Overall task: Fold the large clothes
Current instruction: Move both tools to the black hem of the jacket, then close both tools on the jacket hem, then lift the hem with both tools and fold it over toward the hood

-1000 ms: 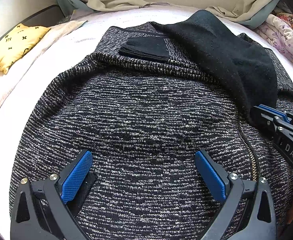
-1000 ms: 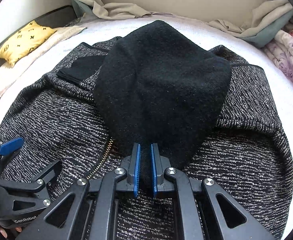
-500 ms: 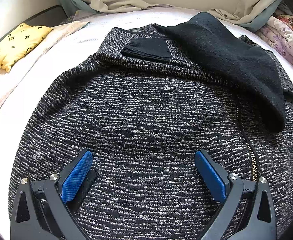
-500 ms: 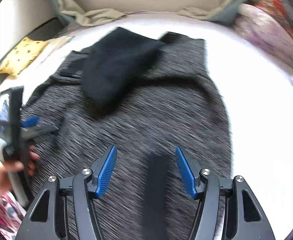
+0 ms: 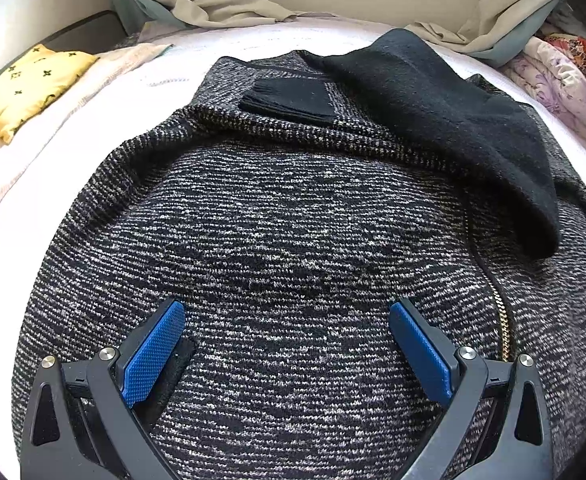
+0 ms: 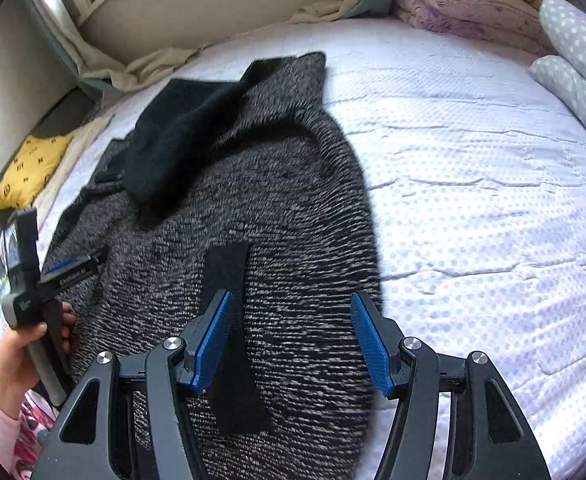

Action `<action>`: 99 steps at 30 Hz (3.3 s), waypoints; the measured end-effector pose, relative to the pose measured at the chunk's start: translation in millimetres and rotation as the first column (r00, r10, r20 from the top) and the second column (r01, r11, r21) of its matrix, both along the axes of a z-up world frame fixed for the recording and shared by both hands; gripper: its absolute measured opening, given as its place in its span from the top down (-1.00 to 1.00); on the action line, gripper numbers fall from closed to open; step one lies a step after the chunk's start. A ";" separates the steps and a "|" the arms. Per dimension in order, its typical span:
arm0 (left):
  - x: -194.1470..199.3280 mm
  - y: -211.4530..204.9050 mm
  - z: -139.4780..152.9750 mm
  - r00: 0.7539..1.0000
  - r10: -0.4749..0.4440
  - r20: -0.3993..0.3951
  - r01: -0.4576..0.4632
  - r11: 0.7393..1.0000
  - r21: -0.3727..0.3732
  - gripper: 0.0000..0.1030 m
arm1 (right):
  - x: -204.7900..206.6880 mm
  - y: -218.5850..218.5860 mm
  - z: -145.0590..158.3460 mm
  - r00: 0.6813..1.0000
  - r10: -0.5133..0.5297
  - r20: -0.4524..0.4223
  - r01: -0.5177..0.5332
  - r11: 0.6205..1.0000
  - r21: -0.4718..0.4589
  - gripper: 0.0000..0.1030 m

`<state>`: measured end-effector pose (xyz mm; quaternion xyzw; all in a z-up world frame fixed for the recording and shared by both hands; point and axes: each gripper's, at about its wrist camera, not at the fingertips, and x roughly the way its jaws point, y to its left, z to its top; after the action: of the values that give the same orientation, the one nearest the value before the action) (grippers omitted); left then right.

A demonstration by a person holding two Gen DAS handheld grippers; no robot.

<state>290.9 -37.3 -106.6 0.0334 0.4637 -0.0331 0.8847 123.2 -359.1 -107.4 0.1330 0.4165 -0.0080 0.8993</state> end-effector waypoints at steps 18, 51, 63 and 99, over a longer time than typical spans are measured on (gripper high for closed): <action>-25.3 163.6 74.3 0.986 -0.007 -0.168 -0.017 0.990 -0.141 -0.99 | -21.0 -47.6 -16.4 0.994 -0.045 -0.102 0.076 0.941 0.329 -0.36; -81.1 171.4 -0.8 0.801 -0.343 -0.490 -0.007 0.813 -0.582 0.50 | -37.0 -29.3 -51.0 0.944 0.262 -0.200 -0.105 0.814 0.571 0.15; -78.0 184.8 18.8 0.861 -0.359 -0.360 -0.027 0.675 -0.737 0.71 | -30.7 -25.7 -42.2 0.964 0.258 -0.068 -0.135 0.690 0.711 0.79; 101.1 147.6 139.0 0.993 -0.110 0.034 0.089 0.549 -0.831 0.72 | 127.2 -80.4 66.3 0.977 0.004 0.215 -0.174 0.601 0.780 0.79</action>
<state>392.0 110.3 32.4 -0.3618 0.4004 -0.2983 0.7873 250.5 -439.5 -41.0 0.4974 0.2945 0.2355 0.7813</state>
